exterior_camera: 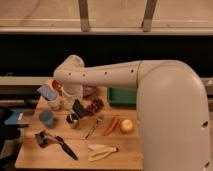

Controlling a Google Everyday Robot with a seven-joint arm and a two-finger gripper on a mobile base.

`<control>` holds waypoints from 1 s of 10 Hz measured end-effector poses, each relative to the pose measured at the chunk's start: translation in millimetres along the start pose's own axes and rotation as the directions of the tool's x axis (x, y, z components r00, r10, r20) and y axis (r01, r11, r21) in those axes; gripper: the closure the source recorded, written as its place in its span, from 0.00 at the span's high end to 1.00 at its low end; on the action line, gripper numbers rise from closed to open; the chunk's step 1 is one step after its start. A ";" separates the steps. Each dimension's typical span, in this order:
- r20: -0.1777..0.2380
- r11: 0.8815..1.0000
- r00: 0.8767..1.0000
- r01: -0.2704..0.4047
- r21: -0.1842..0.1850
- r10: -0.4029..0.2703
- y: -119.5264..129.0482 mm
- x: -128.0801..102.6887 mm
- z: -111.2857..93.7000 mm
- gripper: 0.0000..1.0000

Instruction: Place eraser in metal cup

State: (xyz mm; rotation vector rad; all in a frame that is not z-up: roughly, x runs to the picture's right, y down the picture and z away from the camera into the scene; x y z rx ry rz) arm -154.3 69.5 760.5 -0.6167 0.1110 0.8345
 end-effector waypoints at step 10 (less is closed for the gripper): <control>0.059 0.994 0.995 0.088 -0.060 -0.085 23.8 -32.0 18.8 0.00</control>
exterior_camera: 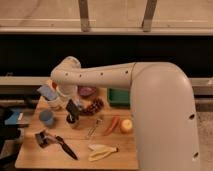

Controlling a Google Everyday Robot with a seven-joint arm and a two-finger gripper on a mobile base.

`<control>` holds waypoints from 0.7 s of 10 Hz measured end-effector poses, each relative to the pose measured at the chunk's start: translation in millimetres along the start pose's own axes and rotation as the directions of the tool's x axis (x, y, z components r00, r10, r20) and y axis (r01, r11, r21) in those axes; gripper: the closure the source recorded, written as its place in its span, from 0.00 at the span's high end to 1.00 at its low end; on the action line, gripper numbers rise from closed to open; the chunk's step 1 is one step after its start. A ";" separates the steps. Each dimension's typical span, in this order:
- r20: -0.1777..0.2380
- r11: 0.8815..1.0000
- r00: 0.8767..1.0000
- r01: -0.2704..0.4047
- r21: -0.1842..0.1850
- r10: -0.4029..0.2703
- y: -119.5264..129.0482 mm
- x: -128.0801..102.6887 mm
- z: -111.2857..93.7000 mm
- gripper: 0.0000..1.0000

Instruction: Place eraser in metal cup

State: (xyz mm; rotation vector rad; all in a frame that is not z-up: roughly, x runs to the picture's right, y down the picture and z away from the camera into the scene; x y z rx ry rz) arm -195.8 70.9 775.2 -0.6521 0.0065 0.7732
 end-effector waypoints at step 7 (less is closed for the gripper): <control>0.008 0.997 1.000 0.030 -0.070 -0.030 17.8 -0.7 24.2 0.08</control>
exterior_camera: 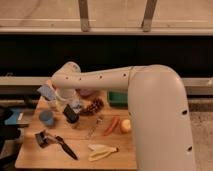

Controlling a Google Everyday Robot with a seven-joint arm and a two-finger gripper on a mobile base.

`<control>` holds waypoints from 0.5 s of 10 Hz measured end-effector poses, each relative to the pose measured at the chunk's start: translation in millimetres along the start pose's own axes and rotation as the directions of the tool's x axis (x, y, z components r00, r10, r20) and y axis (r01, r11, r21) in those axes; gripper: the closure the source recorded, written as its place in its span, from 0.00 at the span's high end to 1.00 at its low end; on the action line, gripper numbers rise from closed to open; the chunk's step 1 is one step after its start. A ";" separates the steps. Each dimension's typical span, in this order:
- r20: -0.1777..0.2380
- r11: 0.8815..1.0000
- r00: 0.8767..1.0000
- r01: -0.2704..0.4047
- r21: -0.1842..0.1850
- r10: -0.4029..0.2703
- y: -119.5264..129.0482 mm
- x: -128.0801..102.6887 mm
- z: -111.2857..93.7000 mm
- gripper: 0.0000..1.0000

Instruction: Place eraser in metal cup

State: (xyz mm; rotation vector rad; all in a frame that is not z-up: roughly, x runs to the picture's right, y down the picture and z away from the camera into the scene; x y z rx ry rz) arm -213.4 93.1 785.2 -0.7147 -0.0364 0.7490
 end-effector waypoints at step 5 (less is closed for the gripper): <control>0.026 0.999 1.000 0.005 -0.037 -0.004 0.8 7.4 4.8 0.58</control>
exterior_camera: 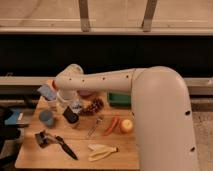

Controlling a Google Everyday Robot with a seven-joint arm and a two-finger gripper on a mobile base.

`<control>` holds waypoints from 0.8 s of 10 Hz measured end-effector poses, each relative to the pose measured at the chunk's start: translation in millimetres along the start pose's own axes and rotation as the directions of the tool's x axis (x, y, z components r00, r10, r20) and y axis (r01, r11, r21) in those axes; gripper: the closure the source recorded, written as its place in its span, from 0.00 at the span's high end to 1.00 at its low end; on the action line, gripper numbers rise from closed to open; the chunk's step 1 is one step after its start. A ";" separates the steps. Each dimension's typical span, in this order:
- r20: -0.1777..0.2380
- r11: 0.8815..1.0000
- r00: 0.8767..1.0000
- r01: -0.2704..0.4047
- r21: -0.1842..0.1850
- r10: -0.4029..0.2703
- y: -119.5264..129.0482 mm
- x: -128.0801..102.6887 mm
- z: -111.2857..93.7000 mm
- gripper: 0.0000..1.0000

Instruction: Place eraser in metal cup

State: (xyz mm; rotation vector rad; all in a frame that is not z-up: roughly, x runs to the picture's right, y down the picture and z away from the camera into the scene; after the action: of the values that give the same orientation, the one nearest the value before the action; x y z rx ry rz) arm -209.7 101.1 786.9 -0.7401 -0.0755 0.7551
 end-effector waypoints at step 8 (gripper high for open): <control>0.031 0.999 0.999 0.038 -0.010 -0.037 -0.5 6.9 -4.1 0.76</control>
State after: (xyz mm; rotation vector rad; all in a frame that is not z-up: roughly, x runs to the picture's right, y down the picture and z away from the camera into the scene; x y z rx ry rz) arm -203.0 102.9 782.8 -0.7355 -0.1214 0.7312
